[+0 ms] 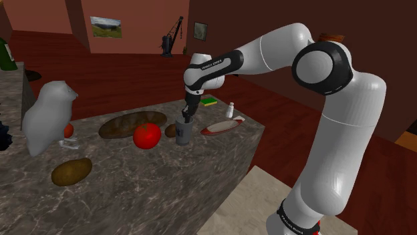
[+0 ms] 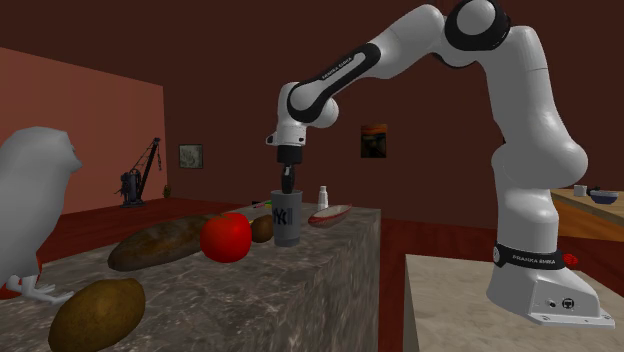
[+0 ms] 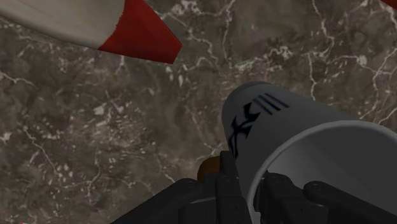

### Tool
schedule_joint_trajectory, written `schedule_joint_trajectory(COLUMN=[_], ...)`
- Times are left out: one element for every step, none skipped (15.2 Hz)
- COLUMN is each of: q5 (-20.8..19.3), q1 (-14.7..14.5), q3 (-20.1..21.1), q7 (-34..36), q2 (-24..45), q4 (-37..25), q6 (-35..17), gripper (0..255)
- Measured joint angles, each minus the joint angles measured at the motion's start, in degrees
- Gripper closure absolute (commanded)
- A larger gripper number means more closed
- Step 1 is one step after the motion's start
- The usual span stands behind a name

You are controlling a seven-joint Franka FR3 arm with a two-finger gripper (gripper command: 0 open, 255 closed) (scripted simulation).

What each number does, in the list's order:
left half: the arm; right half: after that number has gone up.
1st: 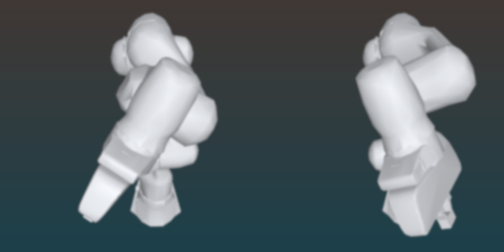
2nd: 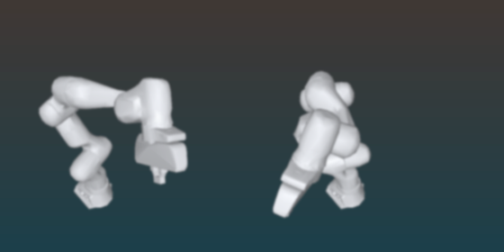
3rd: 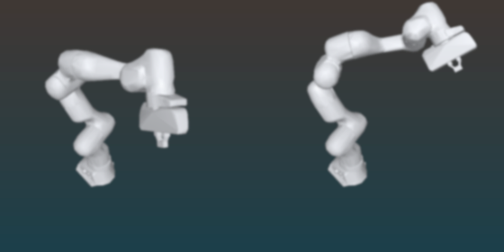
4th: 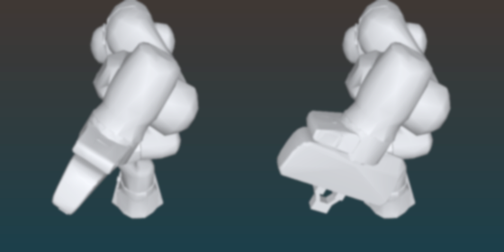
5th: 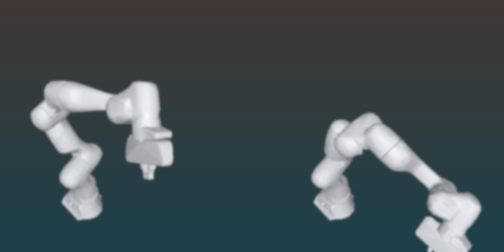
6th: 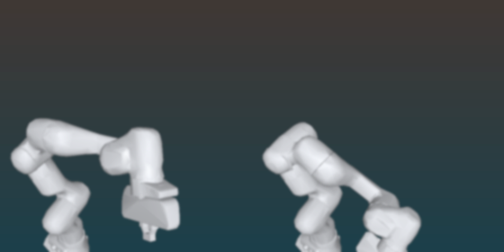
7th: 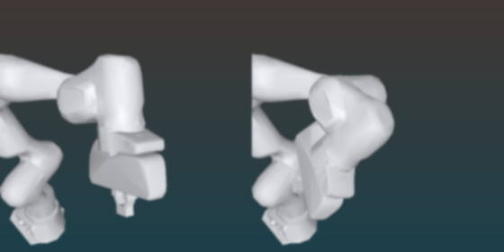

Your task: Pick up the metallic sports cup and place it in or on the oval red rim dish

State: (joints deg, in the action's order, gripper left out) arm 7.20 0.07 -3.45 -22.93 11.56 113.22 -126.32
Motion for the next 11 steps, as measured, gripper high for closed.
schedule_joint_trajectory(q5=[0.0, 0.0, 0.0, 0.0, 0.0, -0.04, -0.1, -0.14, -0.22, -0.3, -0.39], q1=[0.0, 0.0, 0.0, 0.0, 0.0, -0.01, -0.02, 0.03, -0.01, -0.03, -0.02], q3=[0.0, 0.0, 0.0, 0.0, 0.0, -0.01, -0.01, -0.06, -0.05, -0.06, -0.09], q7=[0.0, 0.0, 0.0, 0.0, 0.0, 0.05, 0.14, 0.11, 0.28, 0.4, 0.49], q2=[0.0, 0.0, 0.0, 0.0, 0.0, -0.18, -0.44, -0.63, -0.8, -1.24, -1.63], q4=[0.0, 0.01, 0.01, 0.01, 0.01, -0.11, -0.37, -0.73, -1.2, -1.47, -1.9], q6=[0.01, 0.0, 0.0, 0.0, 0.0, 0.31, 0.82, 1.38, 2.01, 2.71, 3.52], gripper=[255, 255, 255, 255, 255, 255, 255, 255, 255, 255, 255])
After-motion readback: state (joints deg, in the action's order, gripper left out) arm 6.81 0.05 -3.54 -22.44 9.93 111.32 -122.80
